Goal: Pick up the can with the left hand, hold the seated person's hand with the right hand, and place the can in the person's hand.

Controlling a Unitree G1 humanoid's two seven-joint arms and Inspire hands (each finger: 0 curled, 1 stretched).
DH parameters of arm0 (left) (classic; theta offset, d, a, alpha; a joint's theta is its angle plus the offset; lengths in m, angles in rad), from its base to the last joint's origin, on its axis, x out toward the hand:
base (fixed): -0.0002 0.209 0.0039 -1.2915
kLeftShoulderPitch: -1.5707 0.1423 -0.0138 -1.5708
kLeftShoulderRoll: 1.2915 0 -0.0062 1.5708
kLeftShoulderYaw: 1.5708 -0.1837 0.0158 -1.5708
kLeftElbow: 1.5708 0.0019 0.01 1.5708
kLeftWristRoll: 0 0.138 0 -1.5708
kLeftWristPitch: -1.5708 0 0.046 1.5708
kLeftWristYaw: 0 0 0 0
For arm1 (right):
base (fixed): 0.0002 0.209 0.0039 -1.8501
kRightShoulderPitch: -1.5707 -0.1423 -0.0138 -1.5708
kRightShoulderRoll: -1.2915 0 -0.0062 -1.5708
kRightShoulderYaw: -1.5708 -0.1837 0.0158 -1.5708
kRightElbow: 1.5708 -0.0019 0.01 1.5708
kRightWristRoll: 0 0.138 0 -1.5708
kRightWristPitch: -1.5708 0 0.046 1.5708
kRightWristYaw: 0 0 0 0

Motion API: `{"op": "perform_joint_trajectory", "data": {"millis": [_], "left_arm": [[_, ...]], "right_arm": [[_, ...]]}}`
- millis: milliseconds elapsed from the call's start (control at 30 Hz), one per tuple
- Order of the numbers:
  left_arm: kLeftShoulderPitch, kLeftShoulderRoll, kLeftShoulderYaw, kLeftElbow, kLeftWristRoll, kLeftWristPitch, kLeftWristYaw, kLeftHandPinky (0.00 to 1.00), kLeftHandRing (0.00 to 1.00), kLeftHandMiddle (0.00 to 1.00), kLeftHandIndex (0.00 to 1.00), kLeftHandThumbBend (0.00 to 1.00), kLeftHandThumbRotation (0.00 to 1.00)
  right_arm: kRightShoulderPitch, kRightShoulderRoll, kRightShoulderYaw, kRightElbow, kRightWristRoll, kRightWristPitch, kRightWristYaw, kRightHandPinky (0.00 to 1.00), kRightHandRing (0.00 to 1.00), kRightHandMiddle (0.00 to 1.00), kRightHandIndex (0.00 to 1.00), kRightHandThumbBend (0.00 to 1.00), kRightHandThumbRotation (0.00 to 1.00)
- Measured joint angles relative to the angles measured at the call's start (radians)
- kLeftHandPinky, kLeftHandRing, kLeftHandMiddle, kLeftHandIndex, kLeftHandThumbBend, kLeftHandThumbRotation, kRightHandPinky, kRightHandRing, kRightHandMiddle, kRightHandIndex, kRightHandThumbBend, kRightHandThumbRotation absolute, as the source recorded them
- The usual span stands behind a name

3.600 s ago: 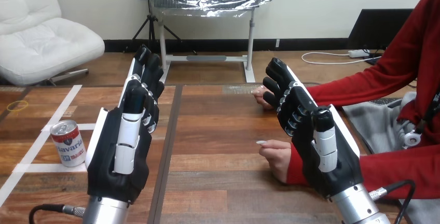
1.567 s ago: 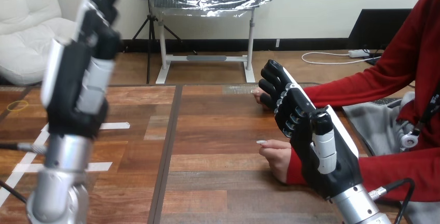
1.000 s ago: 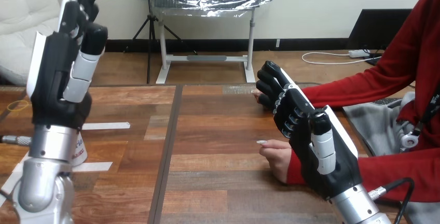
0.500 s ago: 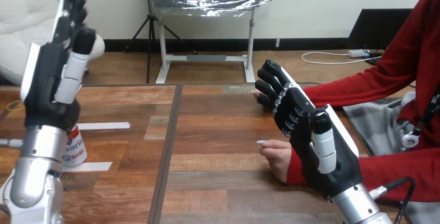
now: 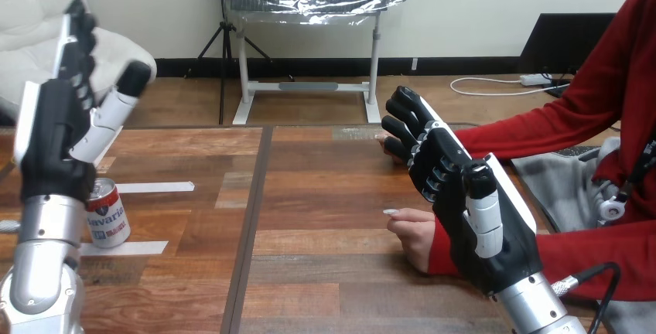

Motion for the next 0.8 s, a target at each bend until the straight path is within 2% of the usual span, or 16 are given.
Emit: {"op": "perform_joint_trajectory", "data": {"millis": [233, 800], "left_arm": [[0.0, 0.015, 0.007, 0.0, 0.015, -0.014, 0.016, 1.0, 1.0, 1.0, 1.0, 1.0, 0.02], [0.002, 0.031, 0.007, 0.005, 0.074, -0.033, 0.091, 1.0, 1.0, 1.0, 1.0, 1.0, 0.0]], "right_arm": [[0.002, 0.0, 0.0, -0.001, 0.0, 0.003, 0.0, 0.98, 0.98, 0.98, 0.98, 0.93, 1.0], [0.004, 0.0, 0.0, -0.001, 0.0, 0.005, 0.001, 0.99, 0.98, 0.98, 0.98, 0.92, 1.0]]}}
